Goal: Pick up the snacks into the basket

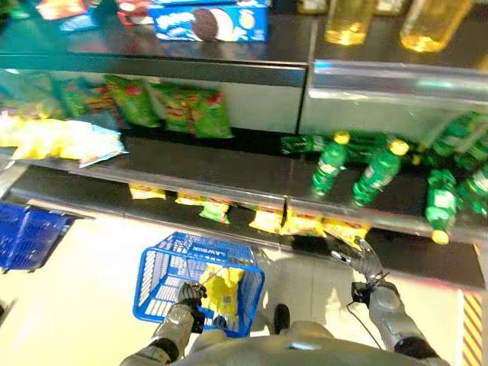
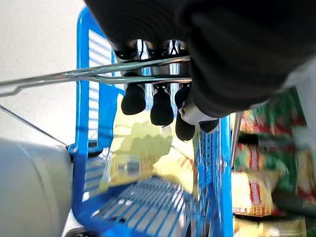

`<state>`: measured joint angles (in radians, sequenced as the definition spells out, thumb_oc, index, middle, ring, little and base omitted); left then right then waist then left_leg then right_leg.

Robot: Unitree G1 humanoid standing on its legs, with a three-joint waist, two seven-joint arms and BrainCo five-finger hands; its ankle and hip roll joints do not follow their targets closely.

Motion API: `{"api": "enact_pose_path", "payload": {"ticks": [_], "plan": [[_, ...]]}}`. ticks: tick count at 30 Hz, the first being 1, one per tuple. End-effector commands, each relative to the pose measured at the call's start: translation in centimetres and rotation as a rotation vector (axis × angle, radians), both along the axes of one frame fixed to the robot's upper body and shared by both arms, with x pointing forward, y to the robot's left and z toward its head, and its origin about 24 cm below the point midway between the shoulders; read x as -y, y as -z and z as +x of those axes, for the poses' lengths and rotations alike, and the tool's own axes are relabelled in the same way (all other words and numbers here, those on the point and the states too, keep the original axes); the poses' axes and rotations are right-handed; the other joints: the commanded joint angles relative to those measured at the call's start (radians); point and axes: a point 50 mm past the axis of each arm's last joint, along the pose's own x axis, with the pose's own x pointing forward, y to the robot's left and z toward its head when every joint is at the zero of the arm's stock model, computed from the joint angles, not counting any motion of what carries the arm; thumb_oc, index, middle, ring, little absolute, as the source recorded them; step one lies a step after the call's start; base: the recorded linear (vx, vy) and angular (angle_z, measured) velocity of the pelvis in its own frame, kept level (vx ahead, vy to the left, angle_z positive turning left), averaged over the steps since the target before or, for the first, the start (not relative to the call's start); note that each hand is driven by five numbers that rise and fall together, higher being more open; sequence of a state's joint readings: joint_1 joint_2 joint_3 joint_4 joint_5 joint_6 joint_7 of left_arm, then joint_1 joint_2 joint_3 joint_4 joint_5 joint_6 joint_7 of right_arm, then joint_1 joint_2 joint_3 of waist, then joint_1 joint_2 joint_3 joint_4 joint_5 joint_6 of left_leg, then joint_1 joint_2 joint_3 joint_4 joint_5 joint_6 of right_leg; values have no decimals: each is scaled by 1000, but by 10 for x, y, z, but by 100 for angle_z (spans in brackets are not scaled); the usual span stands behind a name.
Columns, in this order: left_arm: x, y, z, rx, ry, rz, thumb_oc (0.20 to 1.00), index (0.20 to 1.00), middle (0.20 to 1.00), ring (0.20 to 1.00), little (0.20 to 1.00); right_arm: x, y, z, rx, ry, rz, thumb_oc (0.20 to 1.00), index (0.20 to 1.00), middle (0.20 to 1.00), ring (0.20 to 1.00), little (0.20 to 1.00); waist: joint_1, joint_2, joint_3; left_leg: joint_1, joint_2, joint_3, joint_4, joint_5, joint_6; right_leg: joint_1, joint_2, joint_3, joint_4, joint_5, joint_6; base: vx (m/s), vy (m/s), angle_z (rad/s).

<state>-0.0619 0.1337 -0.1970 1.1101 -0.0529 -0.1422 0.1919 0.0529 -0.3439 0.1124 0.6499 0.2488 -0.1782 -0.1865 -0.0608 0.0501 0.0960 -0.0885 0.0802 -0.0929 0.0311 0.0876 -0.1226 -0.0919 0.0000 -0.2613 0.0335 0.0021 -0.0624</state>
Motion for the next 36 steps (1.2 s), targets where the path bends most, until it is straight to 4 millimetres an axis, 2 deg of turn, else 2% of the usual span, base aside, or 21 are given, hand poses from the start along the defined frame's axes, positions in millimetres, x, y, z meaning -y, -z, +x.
{"api": "enact_pose_path", "payload": {"ticks": [1, 3, 5, 6, 7, 8, 9, 10, 11, 12, 14, 16, 17, 24, 32, 36], "plan": [[-34, -24, 27, 161, -12, 95, 200, 200, 200, 200, 200, -8, -41, 33, 252, -38, -30, 1000, 1000, 1000, 1000, 1000, 7, -67, -1, 31, -111, -2, 15, -123, 78, -28, -77, 167, 30, -24, 167, -100, 42, 40], [-32, -45, 46, 305, -2, 67, 200, 200, 200, 200, 200, -6, -53, 40, 297, -65, -56, 1000, 1000, 1000, 1000, 1000, 25, -71, 14, 26, -130, -28, 15, -131, 96, -37, -80, 164, 44, -24, 171, -110, 74, 47], [-29, -75, 68, 470, 46, 30, 200, 200, 200, 200, 200, -4, -72, 49, 375, -77, -61, 1000, 1000, 1000, 1000, 1000, 35, -74, 45, 6, -142, -31, 30, -130, 109, -64, -87, 152, 91, -23, 176, -215, 121, 29], [-28, -104, 82, 615, 68, -1, 200, 200, 200, 200, 200, -4, -88, 55, 438, -111, -73, 1000, 1000, 1000, 1000, 1000, 38, -75, 75, -14, -154, -40, 38, -127, 118, -101, -92, 161, 134, -23, 183, -286, 131, 23], [-27, -118, 88, 680, 69, -29, 200, 200, 200, 200, 200, -5, -95, 59, 466, -122, -94, 1000, 1000, 1000, 1000, 1000, 39, -77, 88, -33, -159, -47, 49, -125, 118, -118, -92, 178, 141, -23, 189, -220, 93, 2], [-28, -118, 88, 680, 68, -29, 200, 200, 200, 200, 200, -5, -95, 59, 466, -122, -94, 1000, 1000, 1000, 1000, 1000, 39, -77, 87, -36, -159, -46, 52, -126, 118, -121, -92, 179, 143, -24, 190, -131, 17, -3], [-29, -130, 93, 738, 66, -45, 200, 200, 200, 200, 200, -7, -104, 64, 502, -137, -101, 1000, 1000, 1000, 1000, 1000, 41, -77, 98, -51, -161, -52, 64, -126, 119, -133, -90, 207, 143, -18, 196, -63, 4, 19], [-31, -141, 93, 792, 52, -73, 200, 200, 200, 200, 200, -10, -111, 66, 529, -162, -105, 1000, 1000, 1000, 1000, 1000, 48, -85, 93, -65, -167, -50, 76, -132, 121, -129, -85, 246, 113, -6, 195, -67, -4, 27], [-31, -148, 93, 828, 46, -93, 200, 200, 200, 200, 200, -11, -116, 66, 553, -176, -115, 1000, 1000, 1000, 1000, 1000, 56, -89, 93, -73, -168, -49, 83, -135, 123, -124, -84, 251, 95, -3, 189, -14, -6, 20], [-31, -148, 93, 827, 45, -92, 200, 200, 200, 200, 200, -12, -116, 66, 553, -176, -114, 1000, 1000, 1000, 1000, 1000, 57, -89, 92, -74, -168, -49, 84, -136, 123, -123, -84, 251, 94, -3, 189, -13, -24, -9], [-30, -162, 92, 893, 37, -128, 200, 200, 200, 200, 200, -15, -132, 69, 617, -210, -141, 1000, 1000, 1000, 1000, 1000, 65, -94, 99, -78, -163, -40, 88, -142, 121, -128, -83, 249, 82, 7, 186, -18, -56, -19], [-25, -167, 92, 912, 64, -142, 200, 200, 200, 200, 200, -13, -136, 70, 633, -196, -145, 1000, 1000, 1000, 1000, 1000, 63, -100, 101, -85, -159, -41, 100, -146, 119, -125, -76, 255, 70, 6, 181, -13, -70, -10], [-24, -179, 91, 959, 92, -141, 200, 200, 200, 200, 200, -14, -144, 71, 667, -197, -149, 1000, 1000, 1000, 1000, 1000, 65, -102, 107, -87, -157, -41, 108, -154, 120, -131, -71, 250, 72, 3, 179, -7, -40, 1], [-15, -197, 87, 1033, 125, -209, 200, 200, 200, 200, 200, -6, -154, 81, 704, -102, -165, 1000, 1000, 1000, 1000, 1000, 61, -106, 122, -104, -154, -44, 115, -156, 119, -152, -63, 238, 88, -4, 173, -21, -45, -2], [-9, -215, 84, 1093, 175, -266, 200, 200, 200, 200, 200, 1, -150, 89, 687, -11, -128, 1000, 1000, 1000, 1000, 1000, 61, -104, 135, -106, -150, -38, 104, -152, 118, -162, -65, 237, 92, -5, 173, -3, -6, 1], [-8, -223, 84, 1126, 192, -271, 200, 200, 200, 200, 200, 13, -153, 89, 696, 73, -148, 1000, 1000, 1000, 1000, 1000, 60, -100, 154, -121, -152, -34, 109, -152, 117, -183, -66, 239, 98, 2, 175, -10, 3, 0]]}}
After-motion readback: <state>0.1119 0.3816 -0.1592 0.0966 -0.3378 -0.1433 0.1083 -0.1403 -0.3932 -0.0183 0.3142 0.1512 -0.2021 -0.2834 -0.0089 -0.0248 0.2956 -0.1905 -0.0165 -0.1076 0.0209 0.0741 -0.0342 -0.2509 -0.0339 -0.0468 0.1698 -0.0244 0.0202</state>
